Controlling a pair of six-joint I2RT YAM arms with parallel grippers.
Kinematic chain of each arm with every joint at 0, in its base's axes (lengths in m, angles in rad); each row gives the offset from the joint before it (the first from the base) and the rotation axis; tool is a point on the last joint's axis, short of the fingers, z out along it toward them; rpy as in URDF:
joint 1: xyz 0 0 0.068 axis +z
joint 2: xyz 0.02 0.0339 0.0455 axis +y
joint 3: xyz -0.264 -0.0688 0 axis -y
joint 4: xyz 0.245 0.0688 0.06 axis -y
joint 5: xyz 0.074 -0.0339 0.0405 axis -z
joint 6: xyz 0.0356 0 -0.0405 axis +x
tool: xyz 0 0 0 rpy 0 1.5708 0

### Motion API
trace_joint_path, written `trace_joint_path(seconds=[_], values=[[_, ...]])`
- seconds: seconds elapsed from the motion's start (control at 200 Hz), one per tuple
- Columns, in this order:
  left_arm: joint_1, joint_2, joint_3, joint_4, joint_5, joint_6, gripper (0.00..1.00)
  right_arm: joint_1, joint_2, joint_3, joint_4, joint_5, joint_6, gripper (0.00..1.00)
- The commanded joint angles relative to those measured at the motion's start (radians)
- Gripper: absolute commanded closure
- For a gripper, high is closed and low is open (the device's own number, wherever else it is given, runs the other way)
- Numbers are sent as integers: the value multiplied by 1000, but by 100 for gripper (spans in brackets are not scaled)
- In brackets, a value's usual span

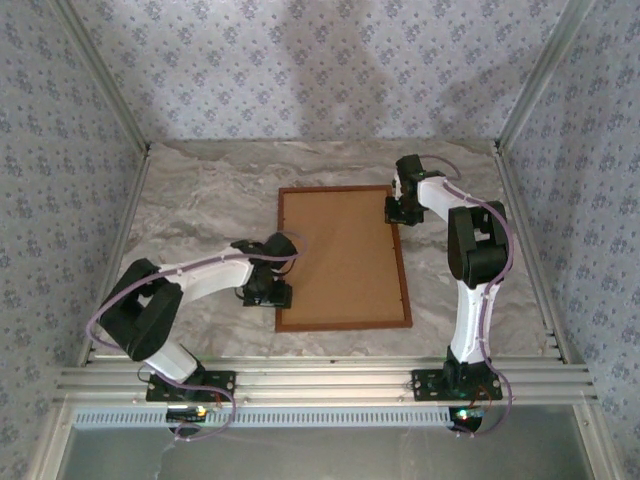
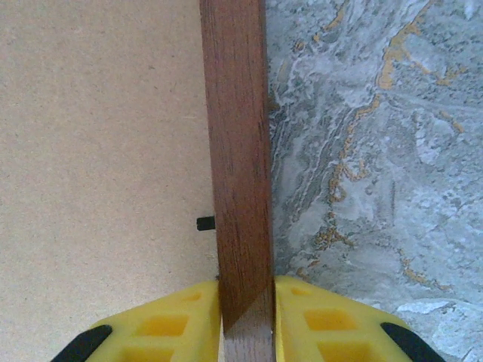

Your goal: Put the photo into the frame

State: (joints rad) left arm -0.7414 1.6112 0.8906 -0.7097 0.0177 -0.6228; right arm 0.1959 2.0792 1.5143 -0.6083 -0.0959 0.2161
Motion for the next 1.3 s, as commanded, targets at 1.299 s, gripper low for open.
trace_joint_path(seconds=[1.299], values=[[-60,172,102,98,132,-27,33,23,-28,-58,-23,-56,27,76]])
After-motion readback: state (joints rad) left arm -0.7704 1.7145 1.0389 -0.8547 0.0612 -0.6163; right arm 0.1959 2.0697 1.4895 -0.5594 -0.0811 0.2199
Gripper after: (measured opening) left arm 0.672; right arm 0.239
